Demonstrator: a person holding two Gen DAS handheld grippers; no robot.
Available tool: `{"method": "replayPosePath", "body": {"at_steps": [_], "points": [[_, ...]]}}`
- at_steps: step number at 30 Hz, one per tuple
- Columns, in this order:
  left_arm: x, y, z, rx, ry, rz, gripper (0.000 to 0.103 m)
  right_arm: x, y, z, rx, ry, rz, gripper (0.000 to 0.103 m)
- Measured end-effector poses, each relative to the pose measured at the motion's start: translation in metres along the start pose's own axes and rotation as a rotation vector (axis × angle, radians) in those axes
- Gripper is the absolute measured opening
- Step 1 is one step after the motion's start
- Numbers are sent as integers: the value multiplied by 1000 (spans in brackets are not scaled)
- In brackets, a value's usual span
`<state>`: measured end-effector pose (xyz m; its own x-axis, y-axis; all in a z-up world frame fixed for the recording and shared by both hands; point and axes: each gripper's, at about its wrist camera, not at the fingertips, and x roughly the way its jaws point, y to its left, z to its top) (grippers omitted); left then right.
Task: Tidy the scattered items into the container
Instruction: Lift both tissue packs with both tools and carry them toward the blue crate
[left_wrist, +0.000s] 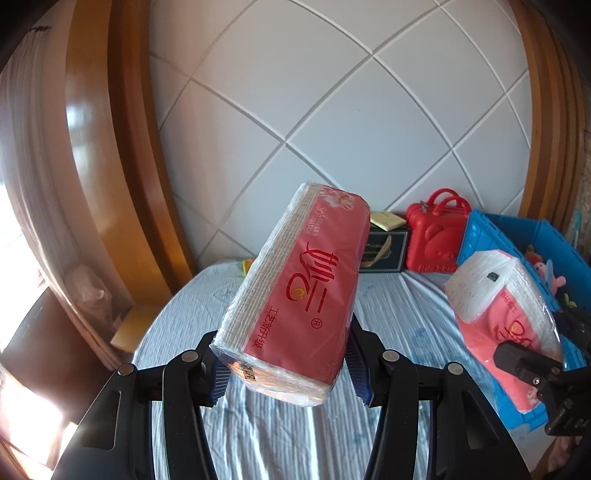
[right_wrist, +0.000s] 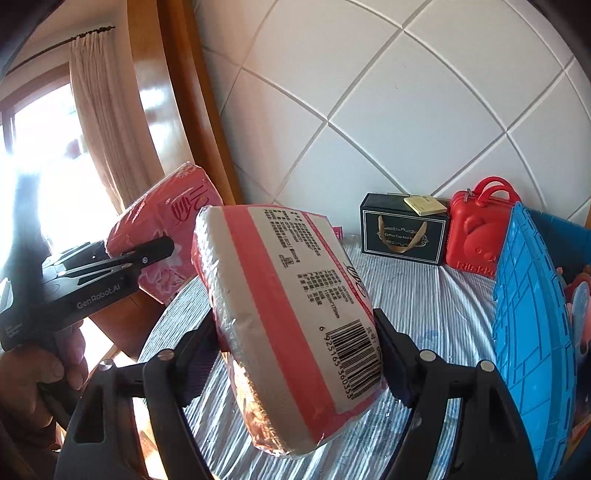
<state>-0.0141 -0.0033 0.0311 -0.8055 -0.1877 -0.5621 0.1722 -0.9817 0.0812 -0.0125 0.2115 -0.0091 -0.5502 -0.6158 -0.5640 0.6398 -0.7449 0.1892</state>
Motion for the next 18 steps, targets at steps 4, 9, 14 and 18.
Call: {"method": "replayPosePath", "body": {"at_steps": [4, 9, 14, 18], "points": [[-6, -16, -1, 8, -2, 11, 51, -11, -7, -1, -14, -12, 7, 76], [-16, -38, -3, 11, -15, 21, 51, -23, -24, -1, -22, -23, 7, 76], [-21, -55, -2, 13, -24, 22, 51, -34, -42, -2, -18, -30, 8, 76], [-23, -70, -3, 17, -27, 17, 51, -43, -55, -5, -12, -33, 8, 76]]}}
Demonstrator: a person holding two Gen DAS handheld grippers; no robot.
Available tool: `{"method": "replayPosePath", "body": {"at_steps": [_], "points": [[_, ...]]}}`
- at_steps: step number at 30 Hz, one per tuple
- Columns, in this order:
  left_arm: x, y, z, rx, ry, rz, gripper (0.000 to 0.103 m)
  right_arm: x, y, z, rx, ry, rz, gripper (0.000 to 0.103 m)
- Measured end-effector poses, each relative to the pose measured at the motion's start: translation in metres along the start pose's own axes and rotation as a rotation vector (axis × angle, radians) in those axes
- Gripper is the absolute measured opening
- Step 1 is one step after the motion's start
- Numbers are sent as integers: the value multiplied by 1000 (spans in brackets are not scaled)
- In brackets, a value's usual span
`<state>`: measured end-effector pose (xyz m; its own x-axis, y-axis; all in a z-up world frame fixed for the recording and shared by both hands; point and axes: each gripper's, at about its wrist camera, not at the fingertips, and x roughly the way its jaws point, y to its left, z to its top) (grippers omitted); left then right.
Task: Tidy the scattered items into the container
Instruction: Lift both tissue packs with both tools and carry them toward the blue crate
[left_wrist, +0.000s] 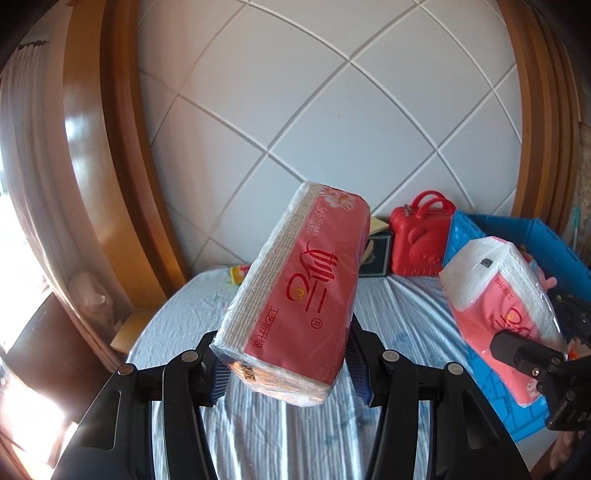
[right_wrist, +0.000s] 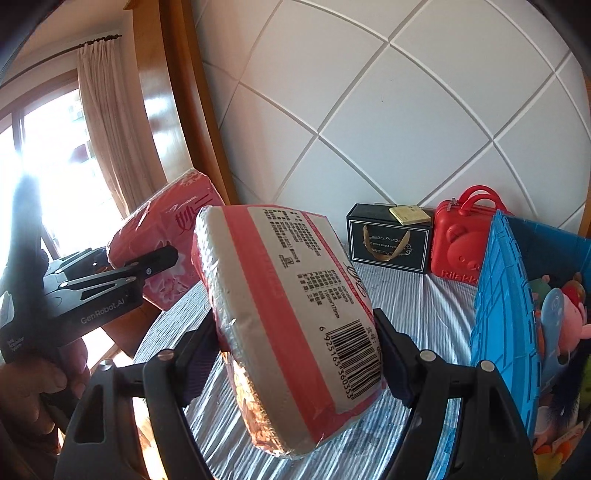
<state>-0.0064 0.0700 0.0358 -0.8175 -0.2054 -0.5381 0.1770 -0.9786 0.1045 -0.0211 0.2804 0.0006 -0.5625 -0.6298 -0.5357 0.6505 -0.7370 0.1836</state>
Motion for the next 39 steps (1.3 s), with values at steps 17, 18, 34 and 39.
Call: {"method": "replayPosePath", "body": {"at_steps": [17, 18, 34, 39], "points": [[-6, -67, -1, 44, -5, -32, 51, -32, -49, -15, 36, -11, -18, 76], [-7, -70, -1, 44, -4, -33, 51, -34, -52, -16, 39, -14, -21, 76], [-14, -125, 12, 98, -16, -67, 51, -63, -97, -20, 88, -51, -54, 76], [-12, -136, 18, 108, -20, -78, 52, -72, -114, -21, 107, -63, -73, 76]]}}
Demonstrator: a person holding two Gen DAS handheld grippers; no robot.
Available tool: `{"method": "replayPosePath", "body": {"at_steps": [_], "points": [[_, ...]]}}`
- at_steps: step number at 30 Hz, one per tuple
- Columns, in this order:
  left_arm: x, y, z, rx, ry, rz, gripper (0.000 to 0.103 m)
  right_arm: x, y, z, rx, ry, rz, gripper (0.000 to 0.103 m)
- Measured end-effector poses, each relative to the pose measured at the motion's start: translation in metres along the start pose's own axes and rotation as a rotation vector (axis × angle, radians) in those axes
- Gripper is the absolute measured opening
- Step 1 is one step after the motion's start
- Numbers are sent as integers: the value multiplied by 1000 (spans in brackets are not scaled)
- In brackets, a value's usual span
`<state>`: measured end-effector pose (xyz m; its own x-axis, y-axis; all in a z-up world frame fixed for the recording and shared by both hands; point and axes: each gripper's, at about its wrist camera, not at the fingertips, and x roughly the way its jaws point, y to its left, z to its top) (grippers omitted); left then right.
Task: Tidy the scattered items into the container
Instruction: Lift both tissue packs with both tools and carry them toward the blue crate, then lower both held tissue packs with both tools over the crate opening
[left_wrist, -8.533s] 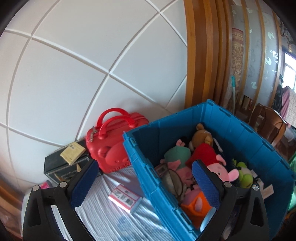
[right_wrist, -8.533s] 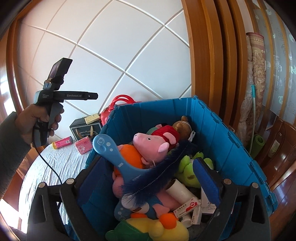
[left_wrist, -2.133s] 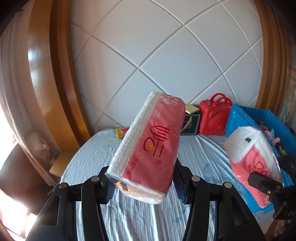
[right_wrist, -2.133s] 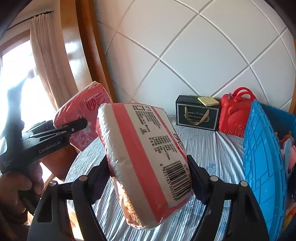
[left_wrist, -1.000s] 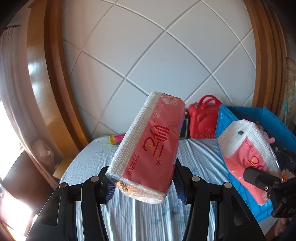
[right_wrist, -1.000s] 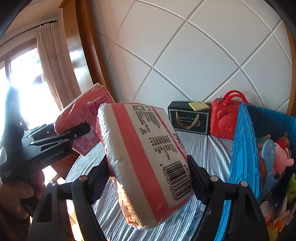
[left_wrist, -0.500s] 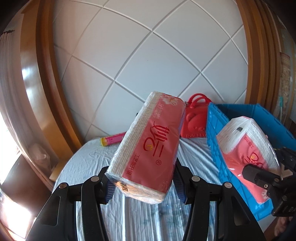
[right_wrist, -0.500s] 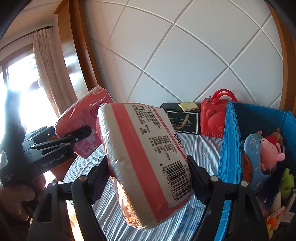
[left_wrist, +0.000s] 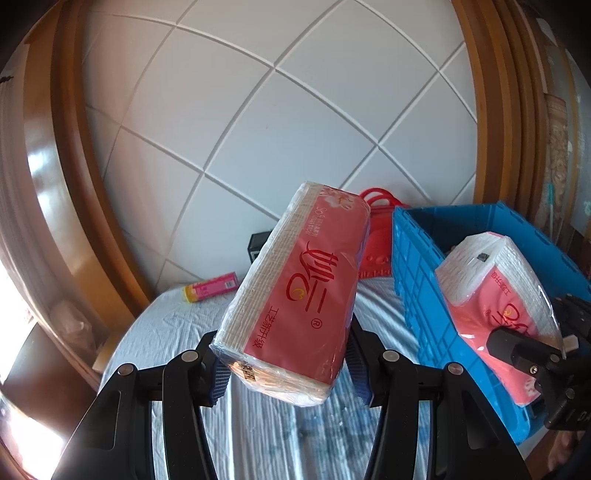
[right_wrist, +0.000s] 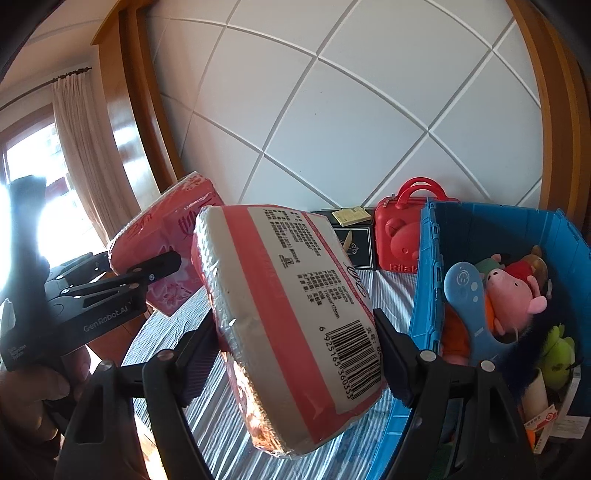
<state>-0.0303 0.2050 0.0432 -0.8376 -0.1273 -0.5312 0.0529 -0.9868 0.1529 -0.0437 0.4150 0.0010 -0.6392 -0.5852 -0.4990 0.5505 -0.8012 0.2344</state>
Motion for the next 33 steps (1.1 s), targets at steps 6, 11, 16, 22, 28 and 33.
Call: {"method": "replayPosePath", "body": {"at_steps": [6, 11, 16, 22, 28, 33], "points": [[3, -23, 11, 26, -5, -25, 52, -10, -20, 0, 24, -9, -29, 77], [8, -44, 18, 55, -6, -54, 52, -20, -37, -3, 53, -16, -59, 77], [11, -66, 25, 77, -2, -91, 52, -29, -56, -3, 87, -31, -88, 77], [13, -87, 34, 110, -15, -115, 52, -39, -71, -3, 113, -48, -120, 77], [19, -106, 44, 135, -25, -150, 52, -46, -86, -6, 128, -52, -161, 77], [29, -127, 54, 156, -30, -191, 52, -52, -99, -10, 147, -50, -202, 77]]}}
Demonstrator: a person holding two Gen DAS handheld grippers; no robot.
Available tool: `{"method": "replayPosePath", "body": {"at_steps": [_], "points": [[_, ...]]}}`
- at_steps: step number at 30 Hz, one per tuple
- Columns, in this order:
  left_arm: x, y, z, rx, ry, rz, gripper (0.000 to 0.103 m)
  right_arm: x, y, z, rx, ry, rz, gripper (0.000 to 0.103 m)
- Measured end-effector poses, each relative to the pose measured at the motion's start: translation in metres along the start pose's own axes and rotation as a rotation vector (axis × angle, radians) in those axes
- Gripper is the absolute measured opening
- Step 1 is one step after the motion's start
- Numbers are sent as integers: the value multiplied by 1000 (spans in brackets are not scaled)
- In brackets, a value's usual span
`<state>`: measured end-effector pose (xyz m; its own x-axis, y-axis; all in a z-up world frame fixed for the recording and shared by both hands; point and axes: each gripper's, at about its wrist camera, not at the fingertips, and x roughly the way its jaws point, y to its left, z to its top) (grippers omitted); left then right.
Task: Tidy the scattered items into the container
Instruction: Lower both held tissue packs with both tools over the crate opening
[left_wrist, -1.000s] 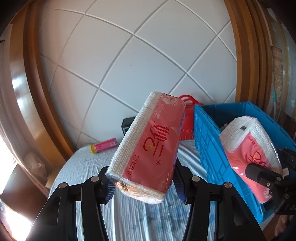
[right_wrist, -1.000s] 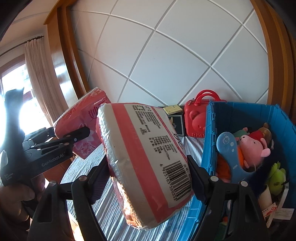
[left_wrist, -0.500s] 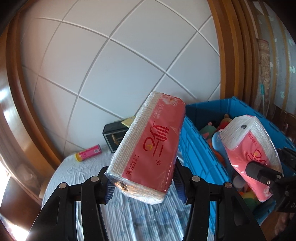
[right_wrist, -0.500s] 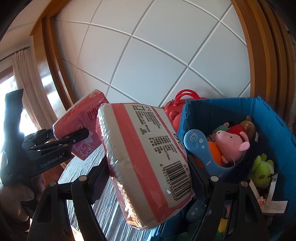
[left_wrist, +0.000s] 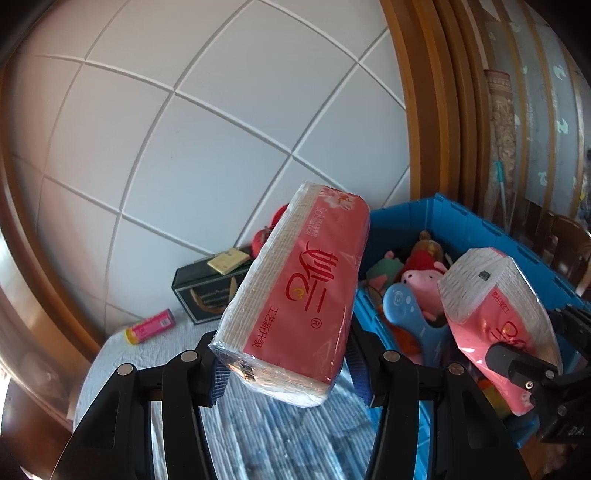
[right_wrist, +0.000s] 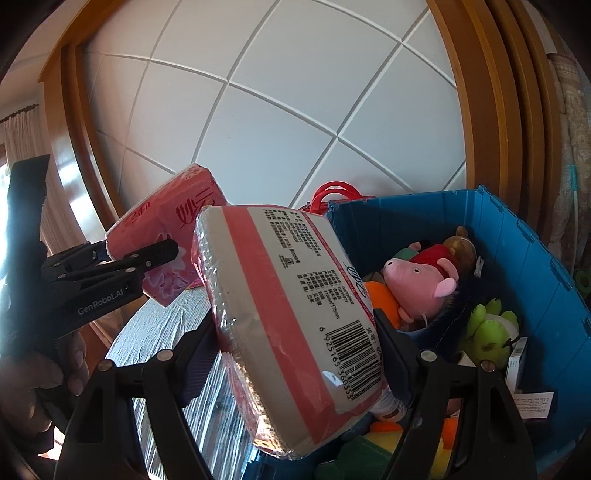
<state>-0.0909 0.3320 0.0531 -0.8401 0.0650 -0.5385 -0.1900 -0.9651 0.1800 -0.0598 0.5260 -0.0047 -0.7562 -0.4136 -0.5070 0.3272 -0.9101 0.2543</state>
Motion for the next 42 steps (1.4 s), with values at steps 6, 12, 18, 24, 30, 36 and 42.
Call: {"method": "replayPosePath", "body": {"at_steps": [6, 12, 18, 24, 30, 36, 42], "points": [[14, -21, 13, 20, -4, -55, 52, -5, -14, -1, 17, 1, -53, 77], [24, -34, 23, 38, -15, -87, 52, -6, -22, -1, 28, -4, -87, 77], [30, -45, 31, 53, -24, -106, 52, -9, -28, 0, 36, -12, -114, 77], [35, -58, 35, 78, -19, -141, 52, -12, -37, -2, 60, -20, -145, 77], [34, -72, 39, 104, -24, -173, 52, -17, -45, -7, 65, -27, -185, 77], [34, -88, 44, 136, -24, -203, 52, -23, -53, -10, 80, -30, -200, 77], [31, -102, 52, 157, -42, -220, 52, -28, -61, -11, 94, -37, -214, 77]]}}
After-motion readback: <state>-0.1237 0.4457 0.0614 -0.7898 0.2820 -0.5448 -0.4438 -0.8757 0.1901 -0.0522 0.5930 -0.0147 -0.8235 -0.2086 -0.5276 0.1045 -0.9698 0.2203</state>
